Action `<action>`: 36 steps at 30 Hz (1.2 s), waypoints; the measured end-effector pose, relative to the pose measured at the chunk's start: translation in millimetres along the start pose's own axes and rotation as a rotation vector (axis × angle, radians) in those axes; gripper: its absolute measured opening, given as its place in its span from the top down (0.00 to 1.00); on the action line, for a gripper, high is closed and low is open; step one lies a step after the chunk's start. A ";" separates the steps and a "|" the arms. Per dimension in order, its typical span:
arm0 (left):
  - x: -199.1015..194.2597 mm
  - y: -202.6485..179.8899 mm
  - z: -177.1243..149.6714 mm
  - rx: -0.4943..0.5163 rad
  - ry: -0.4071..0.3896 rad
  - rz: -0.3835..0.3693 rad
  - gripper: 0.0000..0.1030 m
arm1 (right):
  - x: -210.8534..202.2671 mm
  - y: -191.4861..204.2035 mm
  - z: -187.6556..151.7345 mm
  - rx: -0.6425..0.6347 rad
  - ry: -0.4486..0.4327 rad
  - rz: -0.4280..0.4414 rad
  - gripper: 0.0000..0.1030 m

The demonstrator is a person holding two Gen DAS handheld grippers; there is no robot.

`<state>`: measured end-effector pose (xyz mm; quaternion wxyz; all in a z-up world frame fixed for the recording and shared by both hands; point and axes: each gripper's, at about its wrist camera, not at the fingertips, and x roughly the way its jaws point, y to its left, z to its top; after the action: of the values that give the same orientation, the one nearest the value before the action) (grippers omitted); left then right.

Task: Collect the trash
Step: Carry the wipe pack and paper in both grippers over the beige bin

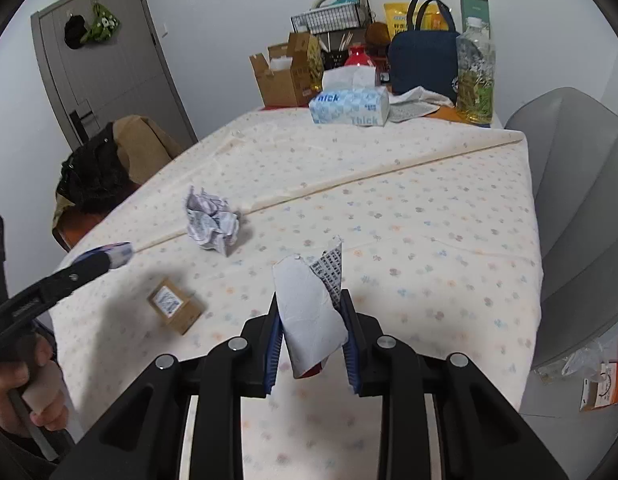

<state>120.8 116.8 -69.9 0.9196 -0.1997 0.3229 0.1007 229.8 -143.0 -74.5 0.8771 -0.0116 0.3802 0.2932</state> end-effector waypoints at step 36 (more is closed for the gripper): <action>11.5 -250.0 -84.5 0.383 0.145 -0.365 0.33 | -184.3 -163.9 -151.9 0.368 -0.127 -0.281 0.73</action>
<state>161.5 -144.1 -61.8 0.9180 -0.0836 0.3597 -0.1443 115.9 -408.9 -91.5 0.9188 0.1140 0.3658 0.0944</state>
